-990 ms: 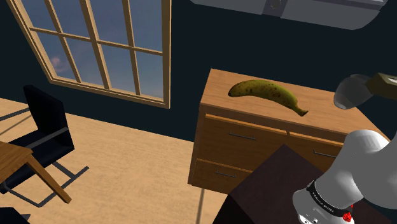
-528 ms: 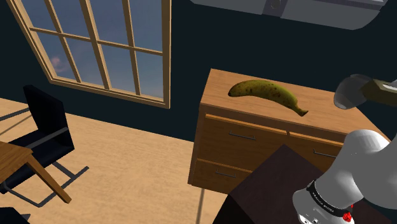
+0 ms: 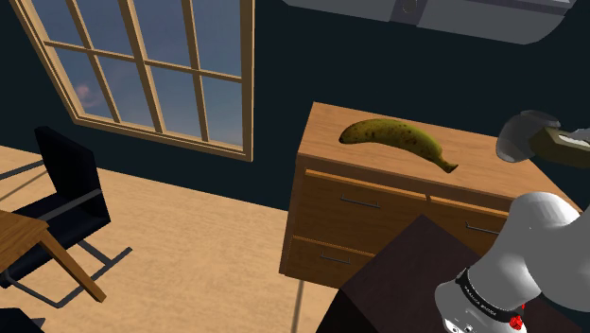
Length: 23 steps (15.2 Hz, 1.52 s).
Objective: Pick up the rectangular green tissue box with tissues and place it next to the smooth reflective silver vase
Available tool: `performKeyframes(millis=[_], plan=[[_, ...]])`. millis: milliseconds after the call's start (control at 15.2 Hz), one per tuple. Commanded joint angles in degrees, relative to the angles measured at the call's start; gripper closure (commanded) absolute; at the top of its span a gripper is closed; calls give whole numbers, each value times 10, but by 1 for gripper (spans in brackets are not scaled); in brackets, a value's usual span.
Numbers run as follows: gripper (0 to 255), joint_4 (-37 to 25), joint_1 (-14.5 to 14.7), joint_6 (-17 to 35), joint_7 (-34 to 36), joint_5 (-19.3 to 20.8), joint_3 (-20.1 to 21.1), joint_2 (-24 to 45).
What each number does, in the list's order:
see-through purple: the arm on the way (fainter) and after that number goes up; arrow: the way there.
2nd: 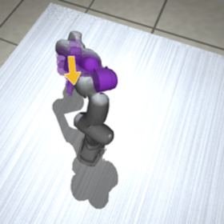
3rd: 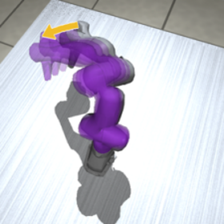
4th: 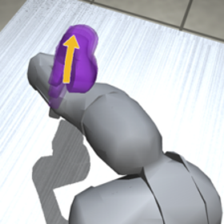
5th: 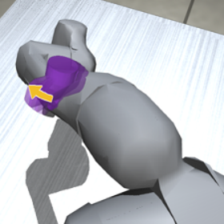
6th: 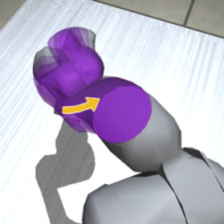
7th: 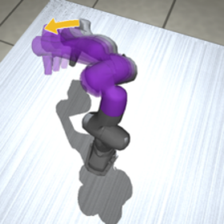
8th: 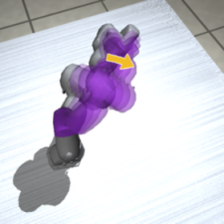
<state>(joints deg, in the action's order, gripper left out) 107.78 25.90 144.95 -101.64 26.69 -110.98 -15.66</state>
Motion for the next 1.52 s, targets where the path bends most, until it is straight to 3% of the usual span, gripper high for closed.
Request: performKeyframes(millis=[0,1452], plan=[[255,10,10,13,10,13,-11,-5],[255,69,134,132,140,181,-168,-77]])
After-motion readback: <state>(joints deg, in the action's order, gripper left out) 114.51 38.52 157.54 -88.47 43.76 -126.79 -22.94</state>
